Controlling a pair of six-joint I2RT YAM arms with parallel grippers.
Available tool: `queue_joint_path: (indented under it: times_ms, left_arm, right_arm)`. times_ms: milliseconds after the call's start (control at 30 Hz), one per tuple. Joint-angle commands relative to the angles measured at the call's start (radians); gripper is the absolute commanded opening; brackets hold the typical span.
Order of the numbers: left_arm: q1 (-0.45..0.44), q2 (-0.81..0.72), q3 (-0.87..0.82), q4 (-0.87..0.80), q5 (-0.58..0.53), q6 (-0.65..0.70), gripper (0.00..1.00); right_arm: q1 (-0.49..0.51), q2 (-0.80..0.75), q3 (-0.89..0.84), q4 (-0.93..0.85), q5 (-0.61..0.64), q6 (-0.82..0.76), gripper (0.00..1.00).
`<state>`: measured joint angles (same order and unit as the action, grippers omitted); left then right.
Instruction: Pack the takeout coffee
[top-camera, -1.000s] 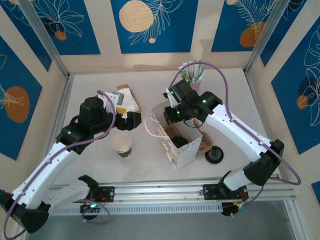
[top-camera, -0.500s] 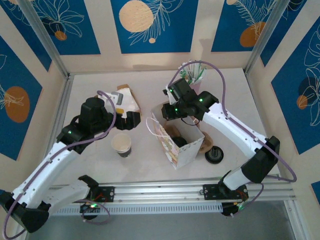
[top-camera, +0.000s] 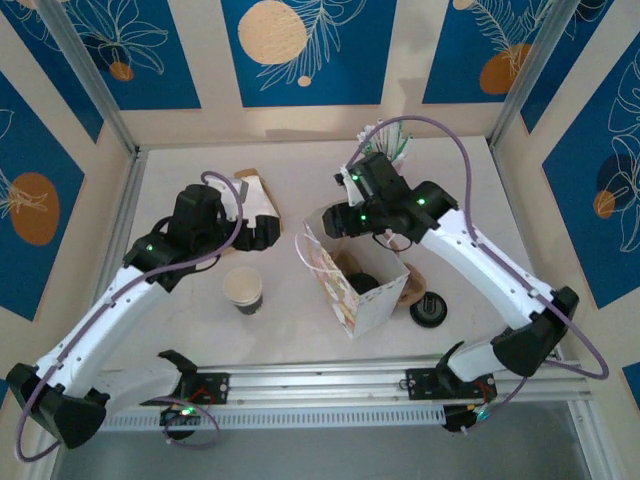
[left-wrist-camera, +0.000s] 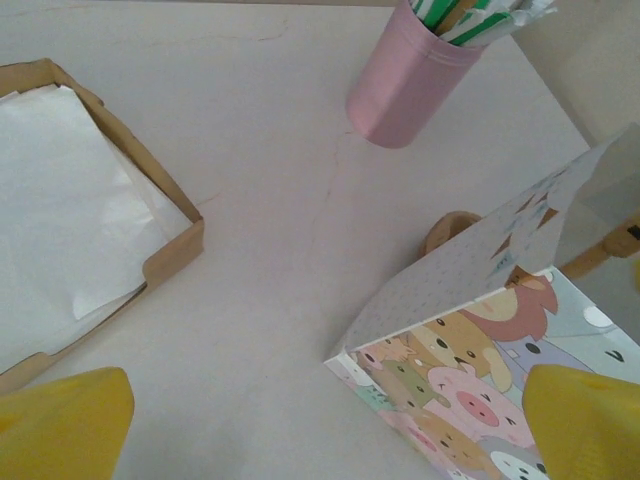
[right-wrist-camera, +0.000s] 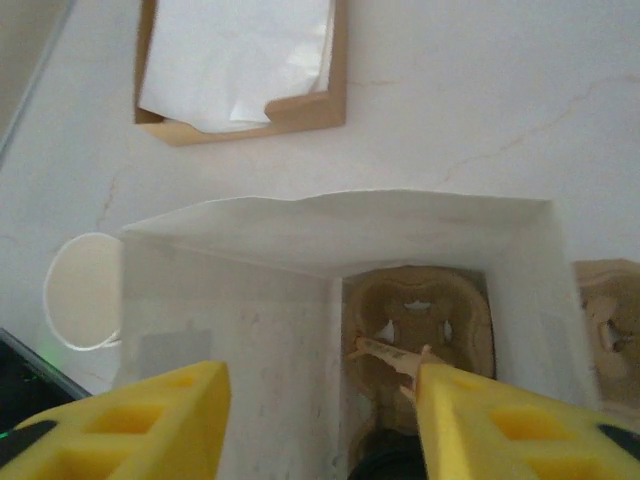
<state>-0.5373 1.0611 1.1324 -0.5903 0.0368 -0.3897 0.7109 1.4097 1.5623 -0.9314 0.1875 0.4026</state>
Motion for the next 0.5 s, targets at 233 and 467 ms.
queue_joint_path:
  times_ms: [233,467]
  left_arm:
    - [0.026,0.057,0.118,-0.067,-0.044,0.031,0.99]
    - [0.035,0.154,0.209,-0.132,-0.094,0.069,0.91]
  right_arm:
    - [-0.101,-0.186,0.016,0.019,-0.189,-0.001,0.79]
    - [-0.295,-0.256,0.018,0.051,-0.348,0.021,0.89]
